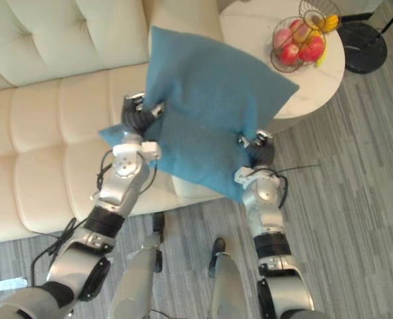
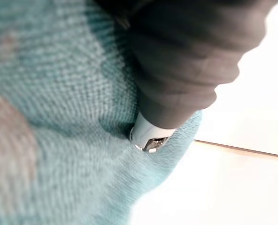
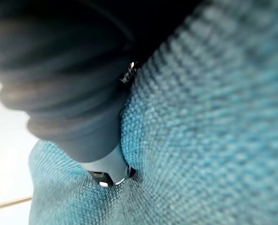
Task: Pick up cushions and gather them together orderly.
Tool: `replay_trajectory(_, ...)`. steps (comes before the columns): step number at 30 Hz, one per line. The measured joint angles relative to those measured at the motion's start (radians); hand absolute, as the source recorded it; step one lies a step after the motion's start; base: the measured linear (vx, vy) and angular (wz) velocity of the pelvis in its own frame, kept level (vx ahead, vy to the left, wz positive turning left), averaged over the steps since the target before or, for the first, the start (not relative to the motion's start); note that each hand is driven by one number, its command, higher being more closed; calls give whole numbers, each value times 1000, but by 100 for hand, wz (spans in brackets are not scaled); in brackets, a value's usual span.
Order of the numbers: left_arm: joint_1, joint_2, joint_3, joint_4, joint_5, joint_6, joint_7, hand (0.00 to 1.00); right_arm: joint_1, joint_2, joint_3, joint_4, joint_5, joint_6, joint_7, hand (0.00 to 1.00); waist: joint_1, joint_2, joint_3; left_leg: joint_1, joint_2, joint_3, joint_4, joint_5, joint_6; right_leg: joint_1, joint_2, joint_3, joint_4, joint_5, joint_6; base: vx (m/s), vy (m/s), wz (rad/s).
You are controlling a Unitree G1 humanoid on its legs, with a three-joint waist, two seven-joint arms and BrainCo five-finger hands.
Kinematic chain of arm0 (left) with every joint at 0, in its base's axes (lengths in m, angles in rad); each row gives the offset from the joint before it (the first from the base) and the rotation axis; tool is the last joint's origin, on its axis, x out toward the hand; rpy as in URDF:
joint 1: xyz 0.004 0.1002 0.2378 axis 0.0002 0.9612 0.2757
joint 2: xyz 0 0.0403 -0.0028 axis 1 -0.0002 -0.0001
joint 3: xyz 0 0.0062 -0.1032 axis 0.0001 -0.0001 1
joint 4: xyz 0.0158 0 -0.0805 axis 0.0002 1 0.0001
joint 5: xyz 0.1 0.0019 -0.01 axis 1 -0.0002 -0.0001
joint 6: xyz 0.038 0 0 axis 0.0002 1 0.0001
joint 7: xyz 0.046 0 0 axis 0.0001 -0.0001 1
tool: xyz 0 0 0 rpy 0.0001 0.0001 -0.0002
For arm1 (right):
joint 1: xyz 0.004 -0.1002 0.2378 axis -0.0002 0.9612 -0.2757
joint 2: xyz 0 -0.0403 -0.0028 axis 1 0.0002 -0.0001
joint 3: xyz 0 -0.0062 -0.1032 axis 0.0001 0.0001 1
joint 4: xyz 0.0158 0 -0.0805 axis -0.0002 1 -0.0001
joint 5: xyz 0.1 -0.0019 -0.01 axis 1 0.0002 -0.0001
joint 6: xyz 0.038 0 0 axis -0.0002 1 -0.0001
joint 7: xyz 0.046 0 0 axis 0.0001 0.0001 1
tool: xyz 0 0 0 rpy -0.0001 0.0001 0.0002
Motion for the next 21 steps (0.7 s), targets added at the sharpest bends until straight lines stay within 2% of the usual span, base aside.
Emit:
replay_trajectory(6,238,-69,-11,-227,-37,-53,6,100,177,102,5,-211,-4,-14,-13,100,-2,1,-1,49,-3,15,112,-83,10,95,-11,0,-1,-13,13,16,6,-3)
replay_trajectory(12,402,-72,-46,-355,-90,-92,-7,100,296,117,24,-392,-54,-39,-13,100,-6,2,-18,95,-6,38,126,-114,19,160,-18,2,-43,-13,14,14,21,-7)
replay_trajectory(14,506,-71,-64,-393,-107,-99,-16,100,371,143,44,-442,-120,-42,-13,100,-5,0,-79,109,-6,54,128,-126,20,178,-18,14,-67,-10,18,58,14,-13)
replay_trajectory(21,696,-51,-129,-461,-134,-105,-44,100,540,150,69,-553,-220,-46,-15,100,-7,2,-165,203,-2,76,142,-166,17,283,-18,30,-106,-7,23,74,-2,-11)
